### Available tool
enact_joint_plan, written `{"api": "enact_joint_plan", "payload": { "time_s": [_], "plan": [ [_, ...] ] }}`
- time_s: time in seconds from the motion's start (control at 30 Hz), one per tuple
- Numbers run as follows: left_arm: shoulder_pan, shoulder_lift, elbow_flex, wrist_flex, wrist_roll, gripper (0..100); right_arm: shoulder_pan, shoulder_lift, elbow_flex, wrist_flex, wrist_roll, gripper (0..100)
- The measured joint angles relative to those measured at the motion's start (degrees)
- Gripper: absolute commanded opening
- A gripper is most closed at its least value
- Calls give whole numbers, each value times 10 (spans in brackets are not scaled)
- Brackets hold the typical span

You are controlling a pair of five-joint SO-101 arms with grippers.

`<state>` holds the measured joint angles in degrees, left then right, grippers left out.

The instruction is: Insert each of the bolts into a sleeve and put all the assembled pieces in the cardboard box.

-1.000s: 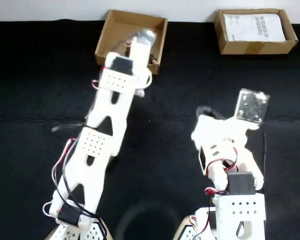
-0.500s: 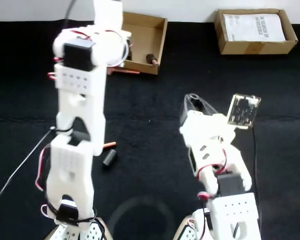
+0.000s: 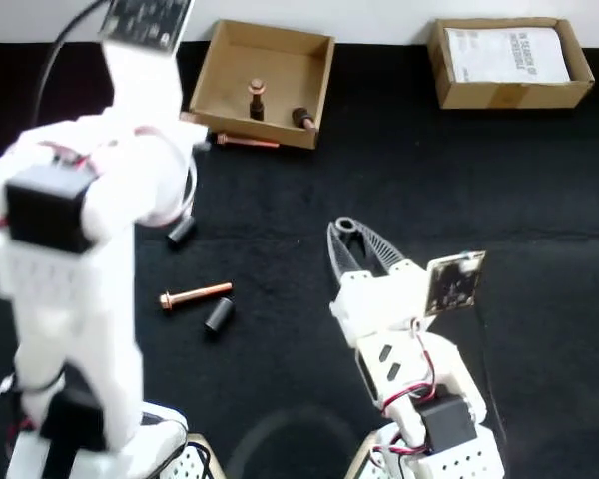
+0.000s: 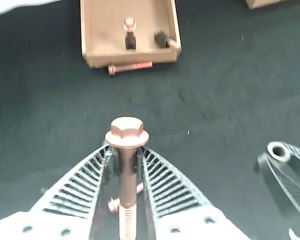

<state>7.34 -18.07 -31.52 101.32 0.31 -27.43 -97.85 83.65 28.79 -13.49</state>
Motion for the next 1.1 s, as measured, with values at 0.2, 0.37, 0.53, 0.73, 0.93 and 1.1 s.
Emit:
{"api": "enact_joint_plan", "payload": {
  "time_s": [0.2,0.37,0.53,0.73,0.93,1.1],
  "plan": [
    [0,-117,169,0,0,9,-47,-59,50,1,25,6],
    [0,-202,299,-63,17,9,-78,-61,61,1,25,6],
    [0,-289,484,-251,49,9,-95,-61,65,1,25,6],
    [1,-376,733,-523,94,9,-102,-61,66,1,25,6],
    [51,-416,838,-676,113,9,-102,-61,66,1,25,6],
    [85,-418,844,-753,113,9,-102,-61,66,1,25,6]
  ]
}}
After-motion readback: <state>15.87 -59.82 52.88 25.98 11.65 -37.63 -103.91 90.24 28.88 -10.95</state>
